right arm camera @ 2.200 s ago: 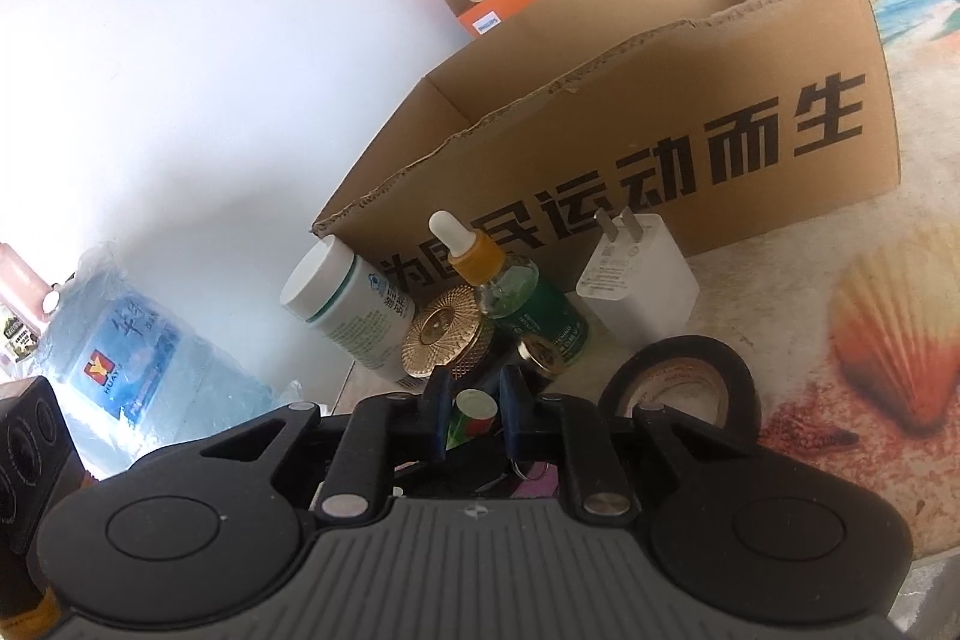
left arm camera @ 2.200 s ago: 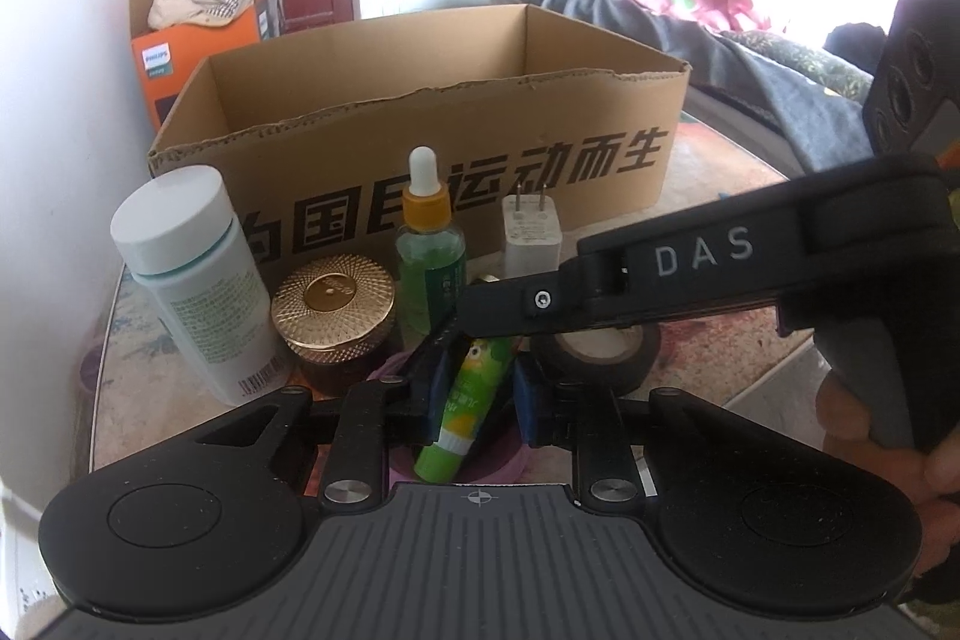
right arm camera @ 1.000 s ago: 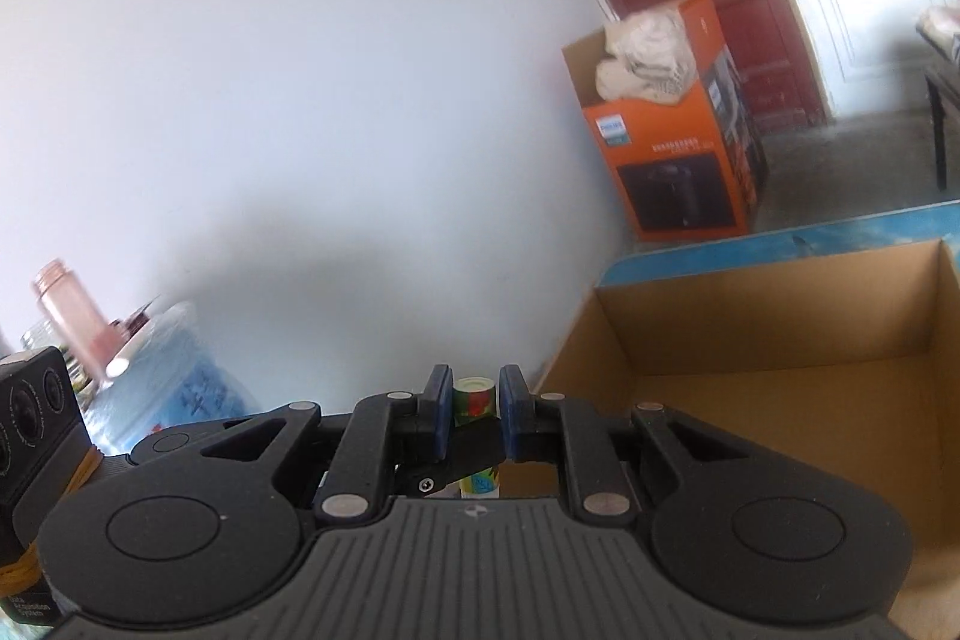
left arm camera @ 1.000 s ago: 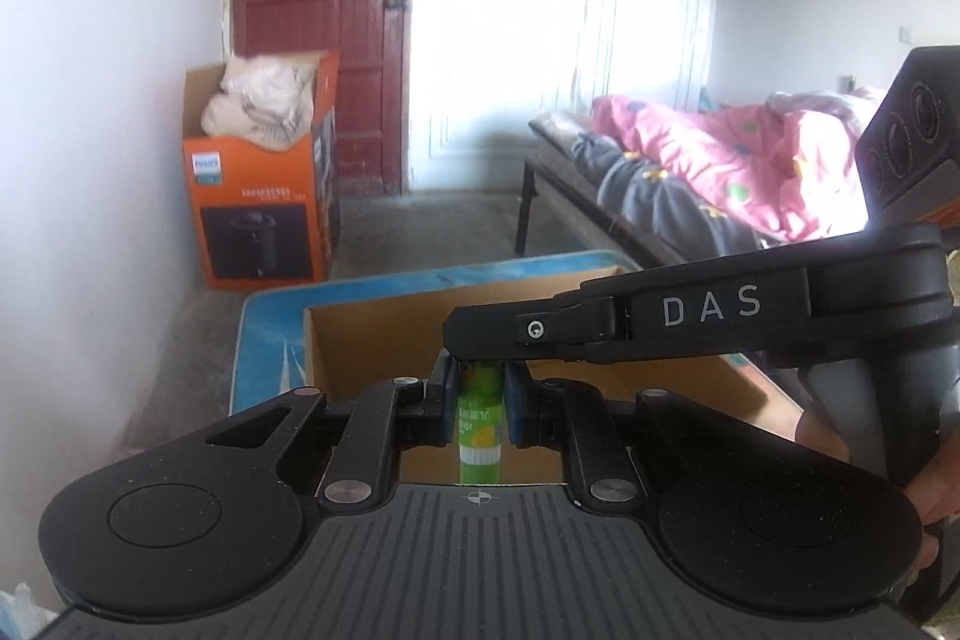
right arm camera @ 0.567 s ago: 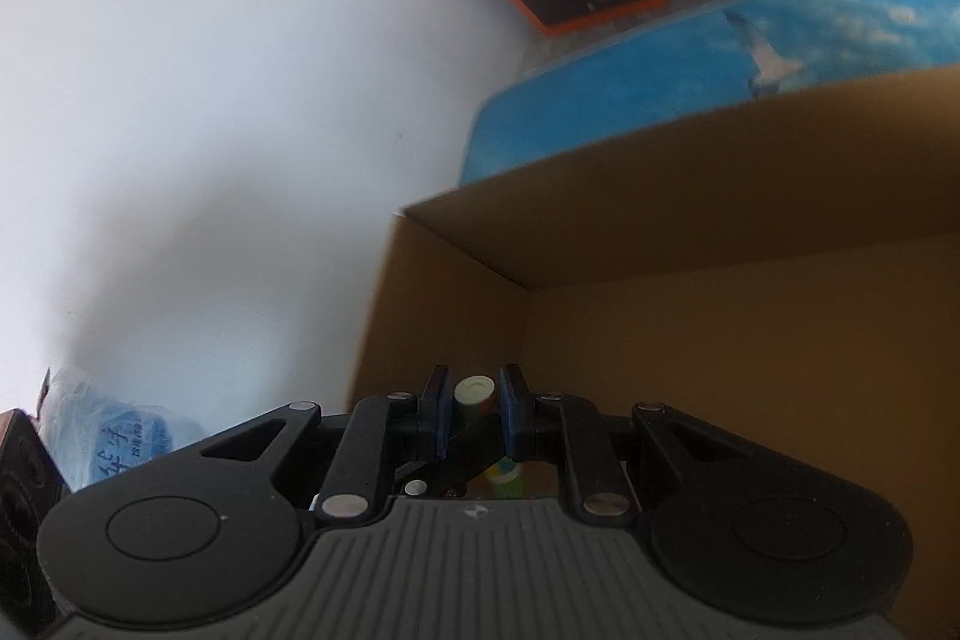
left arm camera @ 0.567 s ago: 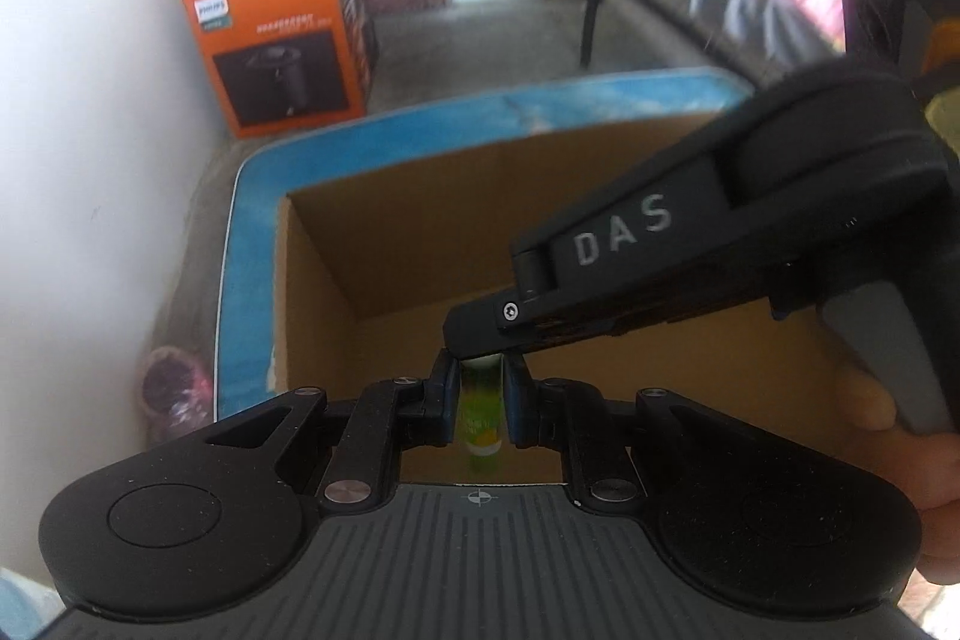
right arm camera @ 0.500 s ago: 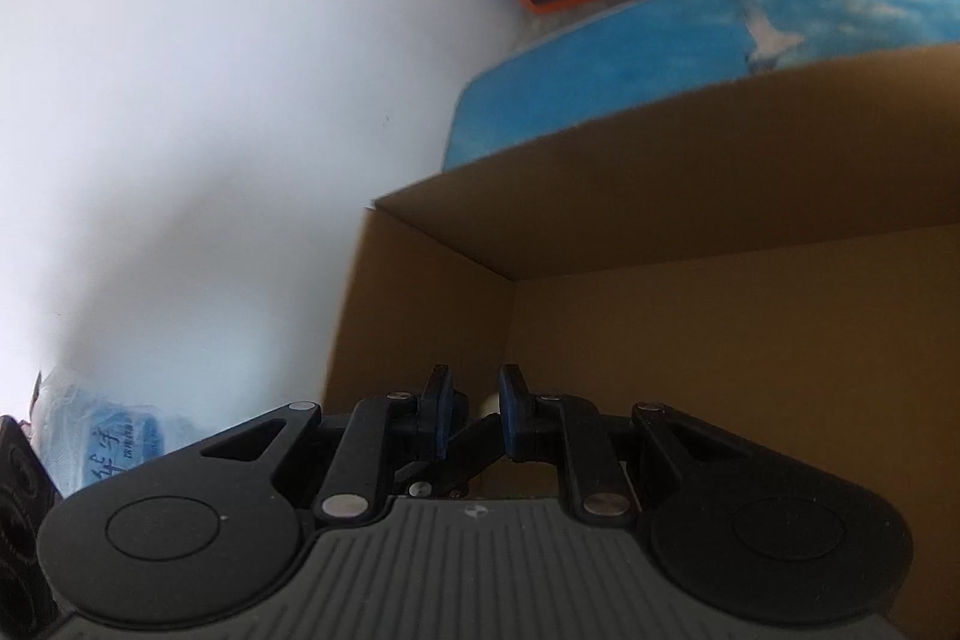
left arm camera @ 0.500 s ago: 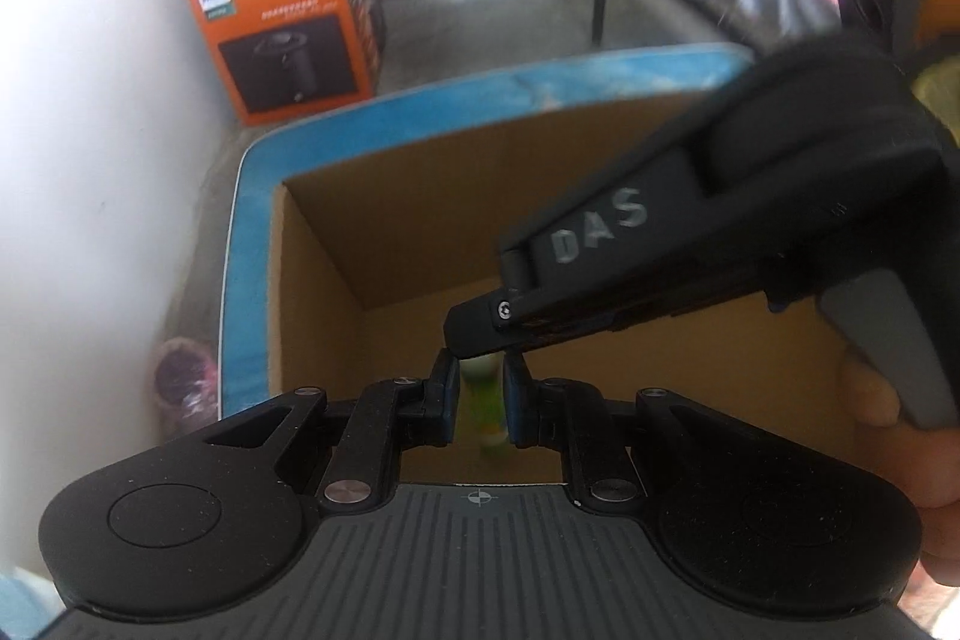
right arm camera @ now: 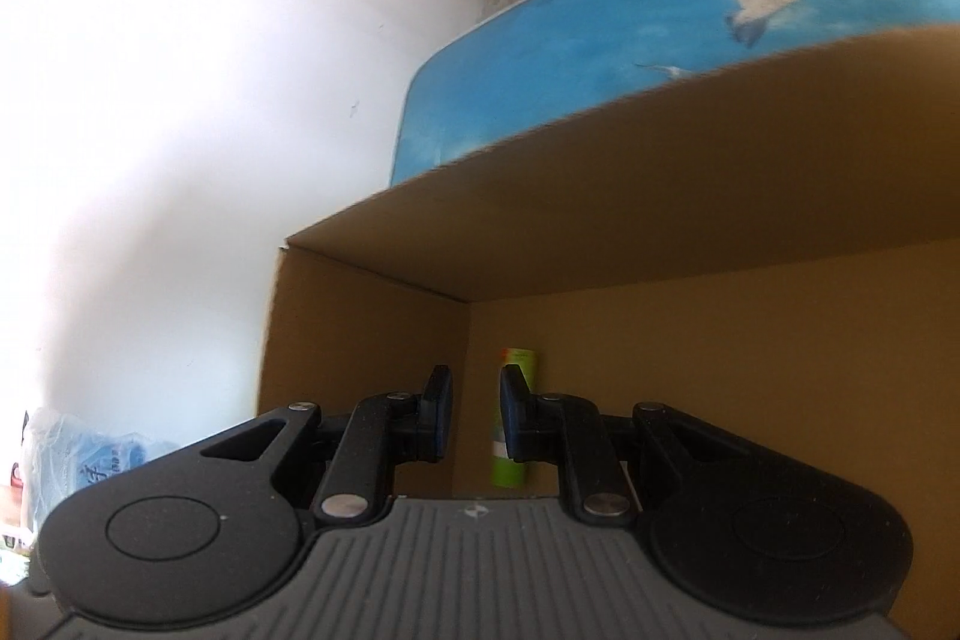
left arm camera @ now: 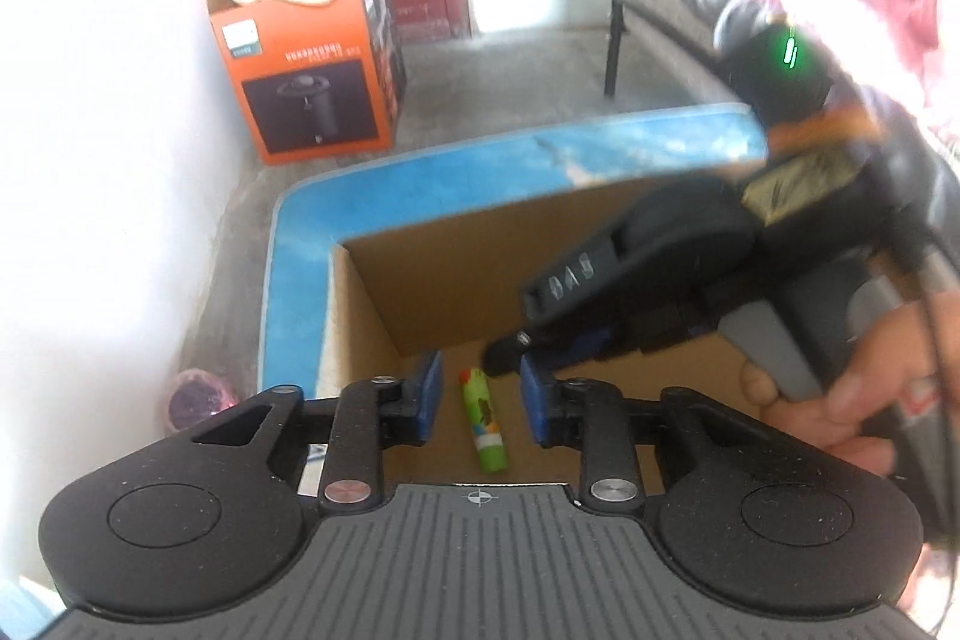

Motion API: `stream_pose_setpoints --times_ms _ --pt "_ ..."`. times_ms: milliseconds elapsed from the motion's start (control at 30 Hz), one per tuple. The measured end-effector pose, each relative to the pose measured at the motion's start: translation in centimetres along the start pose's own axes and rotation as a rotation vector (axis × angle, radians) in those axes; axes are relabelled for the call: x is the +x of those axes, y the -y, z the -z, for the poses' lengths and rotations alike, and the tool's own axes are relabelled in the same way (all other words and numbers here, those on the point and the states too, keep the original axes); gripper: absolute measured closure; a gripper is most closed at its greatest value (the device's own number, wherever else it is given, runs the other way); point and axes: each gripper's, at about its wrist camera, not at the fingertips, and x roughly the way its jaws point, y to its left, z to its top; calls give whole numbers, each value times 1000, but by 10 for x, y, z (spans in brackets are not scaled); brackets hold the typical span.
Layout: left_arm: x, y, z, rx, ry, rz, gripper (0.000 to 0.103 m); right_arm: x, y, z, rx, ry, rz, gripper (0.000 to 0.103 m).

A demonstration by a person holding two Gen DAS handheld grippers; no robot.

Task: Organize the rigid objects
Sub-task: 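Move the right tool back to the pink cup, then grasp the black tube with gold cap from the pink cup with the right tool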

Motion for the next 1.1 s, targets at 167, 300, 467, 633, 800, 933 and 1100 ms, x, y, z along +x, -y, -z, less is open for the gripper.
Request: stream_pose_setpoints --times_ms 167,300,467,633,800,933,1100 --pt "-49 -13 15 -57 99 31 56 -16 -10 10 -12 9 1 84" --pt "-82 -31 38 -114 166 79 45 -53 -24 29 -41 62 -70 84" --pt "-111 -45 77 -201 229 151 36 -123 -32 81 -94 165 -163 83" --pt "-125 -36 121 -241 212 214 35 -172 -16 155 -136 263 -199 82" --pt "-117 -16 153 -227 167 275 35 -180 21 224 -85 334 -176 67" --pt "-110 11 169 -168 129 277 35 -159 43 257 -32 377 -127 55" --pt "-92 37 178 -64 92 280 36 -129 56 270 36 349 -118 55"
